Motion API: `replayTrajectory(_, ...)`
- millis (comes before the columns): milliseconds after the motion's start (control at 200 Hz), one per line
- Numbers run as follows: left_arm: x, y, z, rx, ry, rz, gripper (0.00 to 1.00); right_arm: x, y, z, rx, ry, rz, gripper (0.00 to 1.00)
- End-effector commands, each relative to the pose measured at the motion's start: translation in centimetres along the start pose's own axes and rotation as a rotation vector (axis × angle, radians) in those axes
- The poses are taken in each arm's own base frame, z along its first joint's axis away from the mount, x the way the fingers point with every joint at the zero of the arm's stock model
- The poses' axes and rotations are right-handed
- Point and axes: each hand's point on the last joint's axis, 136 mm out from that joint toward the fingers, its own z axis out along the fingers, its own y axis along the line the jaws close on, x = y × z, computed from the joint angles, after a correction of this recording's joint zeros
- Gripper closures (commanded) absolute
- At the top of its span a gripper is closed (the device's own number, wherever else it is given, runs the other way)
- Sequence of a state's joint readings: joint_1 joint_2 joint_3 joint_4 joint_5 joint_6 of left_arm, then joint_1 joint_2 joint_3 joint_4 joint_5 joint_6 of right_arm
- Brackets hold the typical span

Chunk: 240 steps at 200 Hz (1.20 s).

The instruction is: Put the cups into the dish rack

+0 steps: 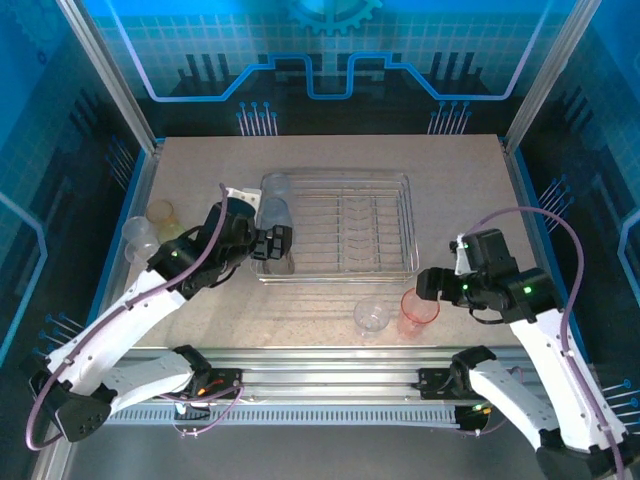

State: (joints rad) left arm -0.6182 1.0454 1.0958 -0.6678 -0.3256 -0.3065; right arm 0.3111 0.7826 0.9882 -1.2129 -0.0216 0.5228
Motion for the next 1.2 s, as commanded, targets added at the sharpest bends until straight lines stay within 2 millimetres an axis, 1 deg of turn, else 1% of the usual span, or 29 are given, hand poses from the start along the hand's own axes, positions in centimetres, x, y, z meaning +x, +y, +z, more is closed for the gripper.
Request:
replayTrajectory(0,-0.2,-0.7,0.0,0.032,-0.007,0.017,0.01,1.5,-1.6,0.4,0.101,0.053,0.003,0.19)
replayTrajectory(40,-0.1,-0.6,0.1,0.031,-0.01,0.017,0.01,1.7,-1.7,0.7,0.113,0.066,-0.002,0.24)
replayTrajectory(85,-0.2,-0.7,0.1,0.035,-0.016,0.018,0.01,2.0,-2.2,0.8,0.147,0.085,-0.009,0.27)
replayTrajectory(200,-0.2,-0.7,0.2,0.031,-0.015,0.023,0.01,2.5,-2.9,1.3,0.22,0.122,-0.05,0.3)
replayTrajectory(295,-0.1,-0.7,0.3,0.032,-0.011,0.026,0.01,2.6,-2.8,1.8,0.23,0.122,-0.076,0.34)
replayTrajectory(430,0.0,-0.6,0.4,0.027,-0.006,0.026,0.01,2.5,-2.0,2.5,0.197,0.126,-0.092,0.42)
replayTrajectory(515,0.1,-0.6,0.5,0.028,-0.003,0.024,0.01,2.6,-2.0,2.9,0.204,0.143,-0.098,0.45)
replayTrajectory(585,0.2,-0.6,0.5,0.03,-0.002,0.02,0.01,2.8,-2.2,3.3,0.223,0.169,-0.108,0.5)
replayTrajectory(836,0.2,-0.5,0.5,0.017,0.002,0.034,0.01,2.9,-2.0,4.0,0.25,0.203,-0.133,0.54)
replayTrajectory(1196,0.5,-0.5,0.8,0.018,0.014,0.038,0.01,3.1,-2.0,4.3,0.256,0.22,-0.14,0.66)
